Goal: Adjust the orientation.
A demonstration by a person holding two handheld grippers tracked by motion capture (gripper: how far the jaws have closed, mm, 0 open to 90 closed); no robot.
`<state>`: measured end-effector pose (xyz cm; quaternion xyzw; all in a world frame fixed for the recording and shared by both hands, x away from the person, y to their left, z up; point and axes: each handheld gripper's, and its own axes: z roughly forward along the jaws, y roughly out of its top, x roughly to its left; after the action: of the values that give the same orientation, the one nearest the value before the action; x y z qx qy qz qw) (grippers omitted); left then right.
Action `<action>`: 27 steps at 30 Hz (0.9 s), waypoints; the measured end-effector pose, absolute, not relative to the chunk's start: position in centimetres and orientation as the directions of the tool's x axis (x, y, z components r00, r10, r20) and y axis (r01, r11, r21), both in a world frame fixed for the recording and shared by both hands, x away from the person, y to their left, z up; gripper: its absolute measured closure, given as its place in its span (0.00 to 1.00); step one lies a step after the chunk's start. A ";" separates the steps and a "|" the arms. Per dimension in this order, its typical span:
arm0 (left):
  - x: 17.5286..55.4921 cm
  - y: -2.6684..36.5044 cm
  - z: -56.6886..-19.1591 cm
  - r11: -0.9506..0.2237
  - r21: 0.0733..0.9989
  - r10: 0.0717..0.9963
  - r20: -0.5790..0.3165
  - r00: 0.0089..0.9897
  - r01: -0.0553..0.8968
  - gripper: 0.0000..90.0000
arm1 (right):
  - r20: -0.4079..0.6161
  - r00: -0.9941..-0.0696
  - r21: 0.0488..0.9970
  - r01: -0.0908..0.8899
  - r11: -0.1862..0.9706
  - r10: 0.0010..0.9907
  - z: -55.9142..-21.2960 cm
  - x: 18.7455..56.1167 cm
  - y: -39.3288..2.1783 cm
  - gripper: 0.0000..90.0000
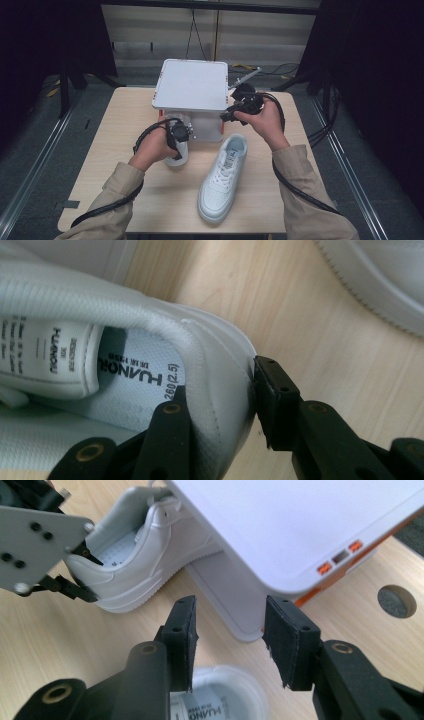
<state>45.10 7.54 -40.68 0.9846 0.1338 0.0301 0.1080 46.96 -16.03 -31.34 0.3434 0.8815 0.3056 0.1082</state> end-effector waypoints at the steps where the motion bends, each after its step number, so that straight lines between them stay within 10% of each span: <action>1: 45.2 7.6 -40.7 -0.937 0.223 0.282 0.022 0.959 0.270 0.77 | 0.018 -0.743 0.612 0.537 0.580 0.669 -31.2 47.1 -15.8 0.63; 27: 46.7 6.8 -41.2 -0.911 0.268 0.325 0.002 0.946 0.313 0.79 | 0.047 -0.679 0.625 0.592 0.509 0.733 -32.1 52.7 -12.6 0.88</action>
<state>46.70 6.78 -41.21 0.9773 0.1632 0.0231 0.1330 52.66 -12.62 -32.12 0.3846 0.8612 0.3127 0.1124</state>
